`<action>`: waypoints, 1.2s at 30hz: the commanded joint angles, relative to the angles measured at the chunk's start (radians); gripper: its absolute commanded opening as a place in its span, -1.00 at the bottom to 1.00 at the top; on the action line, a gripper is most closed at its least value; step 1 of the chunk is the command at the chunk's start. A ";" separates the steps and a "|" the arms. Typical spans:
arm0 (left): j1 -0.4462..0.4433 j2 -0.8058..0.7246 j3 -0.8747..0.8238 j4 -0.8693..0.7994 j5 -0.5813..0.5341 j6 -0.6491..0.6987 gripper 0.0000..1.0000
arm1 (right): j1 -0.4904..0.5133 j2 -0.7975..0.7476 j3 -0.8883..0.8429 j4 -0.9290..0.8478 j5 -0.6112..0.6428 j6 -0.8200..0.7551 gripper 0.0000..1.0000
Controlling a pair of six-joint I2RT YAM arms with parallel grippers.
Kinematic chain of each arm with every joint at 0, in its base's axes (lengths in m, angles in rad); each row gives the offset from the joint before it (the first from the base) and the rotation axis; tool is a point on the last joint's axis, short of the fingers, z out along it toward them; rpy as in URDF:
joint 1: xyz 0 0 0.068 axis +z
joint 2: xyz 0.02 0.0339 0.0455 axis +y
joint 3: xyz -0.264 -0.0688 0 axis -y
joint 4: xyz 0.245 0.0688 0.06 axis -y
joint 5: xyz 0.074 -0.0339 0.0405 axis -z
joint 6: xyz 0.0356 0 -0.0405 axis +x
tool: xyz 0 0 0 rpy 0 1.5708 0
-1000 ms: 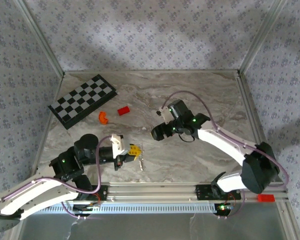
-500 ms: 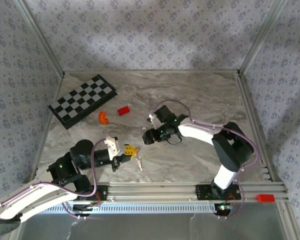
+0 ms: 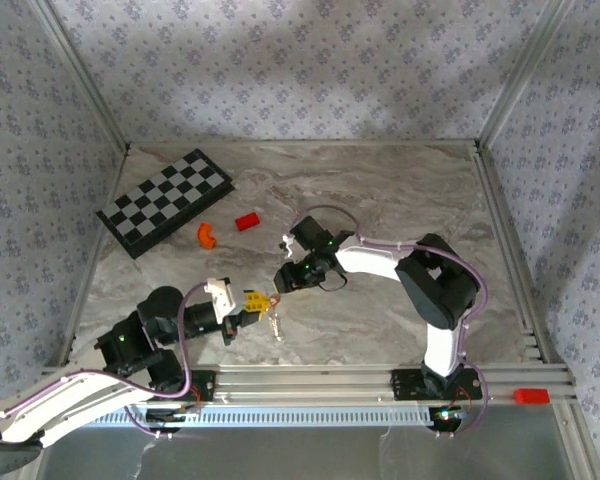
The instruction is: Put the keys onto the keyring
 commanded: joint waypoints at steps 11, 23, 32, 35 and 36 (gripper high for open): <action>-0.003 -0.051 -0.008 0.066 -0.011 -0.018 -1.00 | 0.023 0.062 0.019 0.087 -0.004 0.094 -0.27; -0.003 -0.060 -0.013 0.069 -0.002 -0.020 -1.00 | 0.041 0.060 0.008 0.055 -0.030 0.101 -0.34; -0.007 -0.065 -0.016 0.070 -0.002 -0.019 -1.00 | 0.045 0.067 0.008 0.049 -0.024 0.103 -0.41; -0.007 -0.065 -0.016 0.069 -0.003 -0.019 -1.00 | 0.044 0.070 0.008 0.051 -0.020 0.105 -0.46; -0.009 -0.064 -0.016 0.069 -0.004 -0.018 -1.00 | 0.045 0.072 0.008 0.053 -0.021 0.108 -0.47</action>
